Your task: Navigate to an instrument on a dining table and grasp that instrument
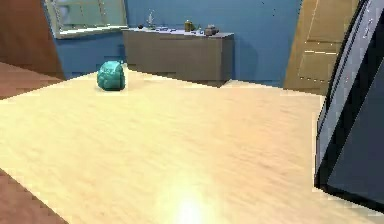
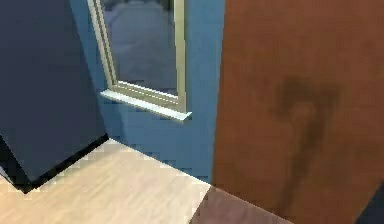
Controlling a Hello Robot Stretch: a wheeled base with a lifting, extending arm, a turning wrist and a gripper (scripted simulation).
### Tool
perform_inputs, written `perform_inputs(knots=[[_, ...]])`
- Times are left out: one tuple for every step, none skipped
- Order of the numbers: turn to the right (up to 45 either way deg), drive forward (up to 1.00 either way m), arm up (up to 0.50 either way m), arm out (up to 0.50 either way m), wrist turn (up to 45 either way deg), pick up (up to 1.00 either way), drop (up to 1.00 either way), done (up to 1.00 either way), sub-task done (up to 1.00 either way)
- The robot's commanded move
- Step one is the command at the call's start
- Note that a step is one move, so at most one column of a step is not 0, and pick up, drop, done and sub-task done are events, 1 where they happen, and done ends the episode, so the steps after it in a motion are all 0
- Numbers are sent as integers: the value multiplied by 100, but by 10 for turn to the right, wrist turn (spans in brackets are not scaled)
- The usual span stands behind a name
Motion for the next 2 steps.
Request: perform_inputs(knots=[[-450,0,0,0,0,0,0,0,0],[-60,0,0,0,0,0,0,0,0]])
